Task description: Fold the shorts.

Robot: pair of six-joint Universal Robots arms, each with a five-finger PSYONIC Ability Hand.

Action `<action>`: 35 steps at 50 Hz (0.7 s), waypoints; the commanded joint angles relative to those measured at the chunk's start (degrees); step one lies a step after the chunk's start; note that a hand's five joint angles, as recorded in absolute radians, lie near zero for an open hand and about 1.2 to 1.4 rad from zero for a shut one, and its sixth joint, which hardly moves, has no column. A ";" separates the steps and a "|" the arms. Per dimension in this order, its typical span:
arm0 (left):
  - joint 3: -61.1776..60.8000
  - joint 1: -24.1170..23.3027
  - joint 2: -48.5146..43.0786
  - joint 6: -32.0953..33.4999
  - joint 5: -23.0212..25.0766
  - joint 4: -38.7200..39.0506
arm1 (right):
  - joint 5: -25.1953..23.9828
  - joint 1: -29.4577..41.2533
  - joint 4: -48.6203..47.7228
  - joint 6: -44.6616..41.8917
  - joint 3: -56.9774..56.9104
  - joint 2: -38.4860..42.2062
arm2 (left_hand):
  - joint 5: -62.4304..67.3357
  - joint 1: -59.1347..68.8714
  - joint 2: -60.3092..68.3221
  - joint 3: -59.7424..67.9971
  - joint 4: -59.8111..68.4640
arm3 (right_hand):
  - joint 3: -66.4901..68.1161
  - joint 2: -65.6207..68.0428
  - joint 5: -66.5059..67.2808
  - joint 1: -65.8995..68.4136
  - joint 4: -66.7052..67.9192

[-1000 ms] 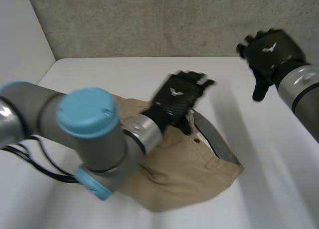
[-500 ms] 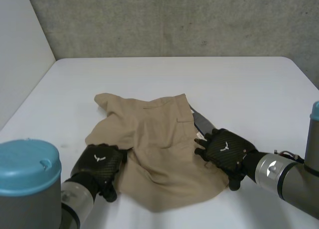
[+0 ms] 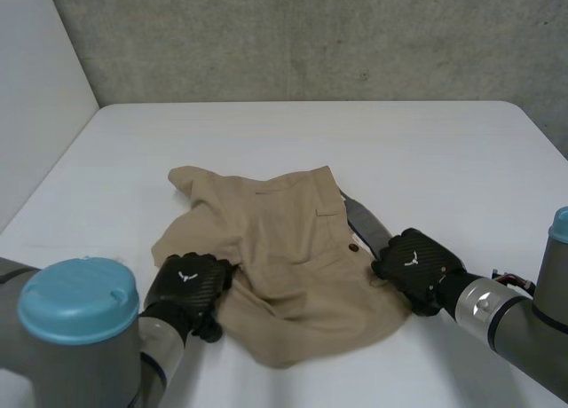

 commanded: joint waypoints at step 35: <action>30.75 12.50 -17.66 21.74 10.45 3.03 | 29.72 12.31 3.30 46.65 -32.51 15.16 | -21.52 -22.08 -21.54 -21.54 -21.75 | 32.08 31.86 36.02 42.22 32.04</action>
